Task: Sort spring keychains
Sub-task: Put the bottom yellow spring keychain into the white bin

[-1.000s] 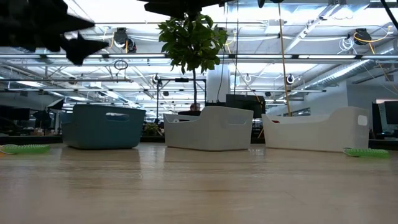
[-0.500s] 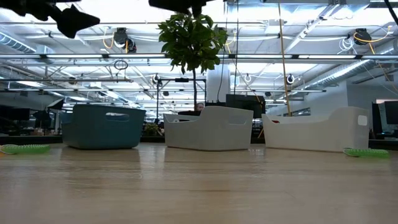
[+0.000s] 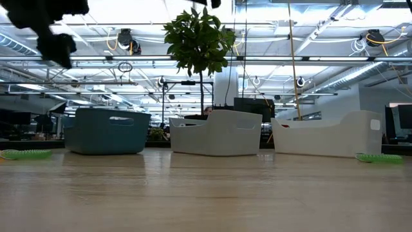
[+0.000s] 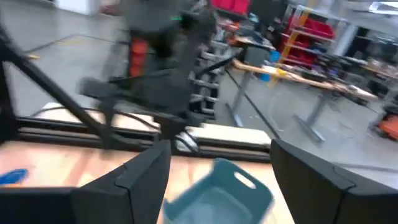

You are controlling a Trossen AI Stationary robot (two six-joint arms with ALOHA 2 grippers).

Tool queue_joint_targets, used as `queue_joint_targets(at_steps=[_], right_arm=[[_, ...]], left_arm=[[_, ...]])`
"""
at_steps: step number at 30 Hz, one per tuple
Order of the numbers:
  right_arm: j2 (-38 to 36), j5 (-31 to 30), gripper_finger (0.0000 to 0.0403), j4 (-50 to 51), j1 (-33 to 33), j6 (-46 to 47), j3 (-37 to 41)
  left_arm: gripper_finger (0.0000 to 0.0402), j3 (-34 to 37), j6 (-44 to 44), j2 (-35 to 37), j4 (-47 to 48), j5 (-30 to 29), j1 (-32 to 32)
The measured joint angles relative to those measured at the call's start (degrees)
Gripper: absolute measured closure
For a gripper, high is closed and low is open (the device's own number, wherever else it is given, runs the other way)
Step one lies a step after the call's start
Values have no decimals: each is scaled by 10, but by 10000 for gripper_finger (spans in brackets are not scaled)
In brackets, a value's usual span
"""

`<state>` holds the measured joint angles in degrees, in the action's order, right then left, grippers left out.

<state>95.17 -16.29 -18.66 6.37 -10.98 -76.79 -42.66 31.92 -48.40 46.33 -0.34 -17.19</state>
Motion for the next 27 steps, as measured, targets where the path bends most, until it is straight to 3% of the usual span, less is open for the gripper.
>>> queue_joint_targets(at_steps=[6, 18, 27], right_arm=[[-13, -2, 140, 17, -5, 0, 0], [-14, -1, 140, 73, -22, 30, 0], [-14, -1, 140, 65, -22, 9, 0]], left_arm=[[67, -38, 46, -77, 90, 48, -52], [67, -142, 113, -231, 207, 0, -235], [67, -209, 197, -346, 196, -12, -343]])
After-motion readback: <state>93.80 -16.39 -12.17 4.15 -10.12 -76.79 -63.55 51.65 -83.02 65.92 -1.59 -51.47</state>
